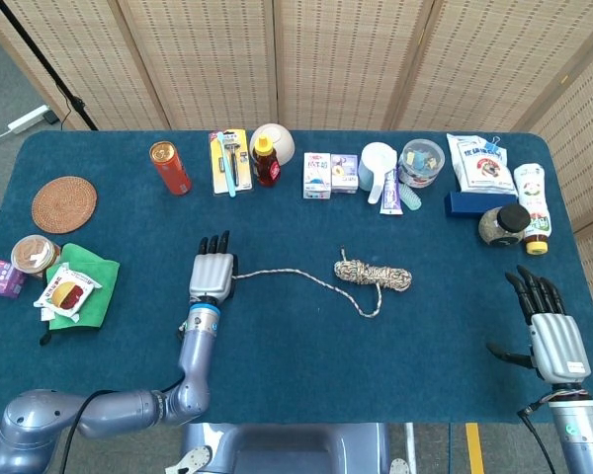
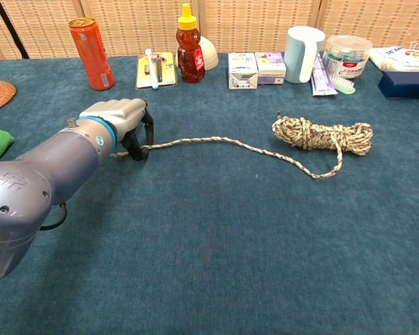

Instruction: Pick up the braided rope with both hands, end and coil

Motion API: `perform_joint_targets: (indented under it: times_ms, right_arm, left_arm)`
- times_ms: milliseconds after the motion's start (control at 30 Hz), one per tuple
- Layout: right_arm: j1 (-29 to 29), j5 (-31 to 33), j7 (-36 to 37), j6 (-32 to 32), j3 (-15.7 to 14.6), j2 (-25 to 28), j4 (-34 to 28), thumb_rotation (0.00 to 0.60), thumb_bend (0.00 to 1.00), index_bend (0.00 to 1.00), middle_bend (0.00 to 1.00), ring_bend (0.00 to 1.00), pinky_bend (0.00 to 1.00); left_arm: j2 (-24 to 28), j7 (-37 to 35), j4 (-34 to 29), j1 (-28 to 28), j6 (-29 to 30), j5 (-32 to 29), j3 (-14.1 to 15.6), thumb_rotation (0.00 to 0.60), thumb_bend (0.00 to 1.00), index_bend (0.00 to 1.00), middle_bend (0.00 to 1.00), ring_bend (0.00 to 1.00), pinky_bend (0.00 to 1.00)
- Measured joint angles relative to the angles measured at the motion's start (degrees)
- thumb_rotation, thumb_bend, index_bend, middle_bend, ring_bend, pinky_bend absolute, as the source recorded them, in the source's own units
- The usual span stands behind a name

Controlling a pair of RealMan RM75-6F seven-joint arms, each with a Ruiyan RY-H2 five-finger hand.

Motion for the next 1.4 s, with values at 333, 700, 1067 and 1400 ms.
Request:
perform_joint_targets:
  times_ms: [333, 700, 1067, 1400]
  right_arm:
    - [0.01, -0.13, 0.18, 0.01, -0.06, 0.07, -0.02, 0.6, 0.0, 0.0, 0.0, 0.0, 0.0]
    - [0.05, -0.15, 0.05, -0.08, -0.12, 0.03, 0.0, 0.6, 0.0, 0.0, 0.0, 0.0, 0.0]
    - [0.57, 0.18, -0.4, -1.12, -0.11, -0.52, 0.15, 0.6, 0.0, 0.0, 0.0, 0.0, 0.0]
    - [6.18, 0.6, -2.38, -8.12, 1.92, -0.06, -0.44, 0.6, 0.0, 0.0, 0.0, 0.0, 0.0]
  left_arm:
    - [0.29, 0.14, -0.77, 0.09, 0.5, 0.55, 0.22, 0.6, 0.44, 0.56, 0.0, 0.0, 0.0]
    - [1.17, -0.03, -2.16, 0.37, 1.1, 1.47, 0.33, 0.6, 0.44, 0.57, 0.0, 0.0, 0.0]
    - [6.56, -1.05, -10.04, 1.71, 3.13, 4.86, 0.44, 0.6, 0.44, 0.57, 0.0, 0.0, 0.0]
    - [13.88, -0.4, -20.3, 2.29, 5.42, 7.36, -0.38, 0.6, 0.44, 0.57, 0.0, 0.0, 0.0]
